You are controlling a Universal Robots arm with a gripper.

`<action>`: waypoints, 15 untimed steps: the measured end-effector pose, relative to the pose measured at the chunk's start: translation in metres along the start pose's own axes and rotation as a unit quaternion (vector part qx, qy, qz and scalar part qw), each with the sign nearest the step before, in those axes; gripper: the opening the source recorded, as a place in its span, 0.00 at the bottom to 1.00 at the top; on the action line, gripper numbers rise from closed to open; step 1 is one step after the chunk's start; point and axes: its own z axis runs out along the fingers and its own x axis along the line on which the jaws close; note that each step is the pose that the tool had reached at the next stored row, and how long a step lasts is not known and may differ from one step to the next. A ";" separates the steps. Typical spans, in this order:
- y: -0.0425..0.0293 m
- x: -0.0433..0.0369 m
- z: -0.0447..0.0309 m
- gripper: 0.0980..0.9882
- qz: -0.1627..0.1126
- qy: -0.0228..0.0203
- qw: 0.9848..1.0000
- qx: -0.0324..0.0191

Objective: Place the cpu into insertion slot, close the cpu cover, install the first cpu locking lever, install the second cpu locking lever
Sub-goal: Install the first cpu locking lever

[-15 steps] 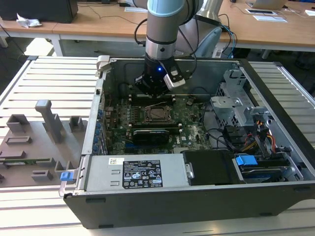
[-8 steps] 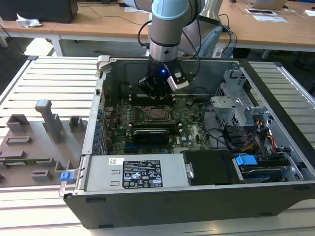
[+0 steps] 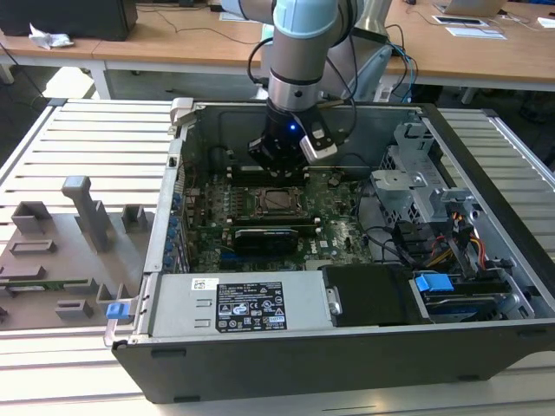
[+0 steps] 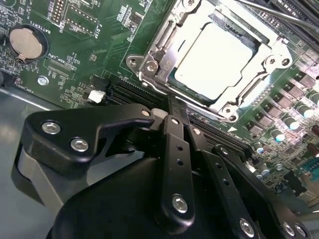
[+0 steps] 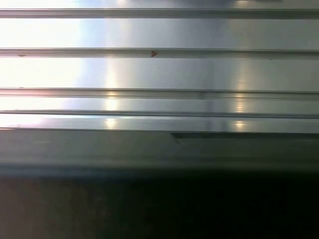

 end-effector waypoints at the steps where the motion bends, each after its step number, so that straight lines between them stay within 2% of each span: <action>1: 0.0000 -0.0006 0.0003 0.01 0.000 0.000 1.000 0.000; 11: 0.0050 -0.0062 0.0003 0.01 -0.001 0.000 1.000 0.000; 15: 0.0053 -0.0061 -0.0060 0.01 -0.001 0.000 1.000 0.000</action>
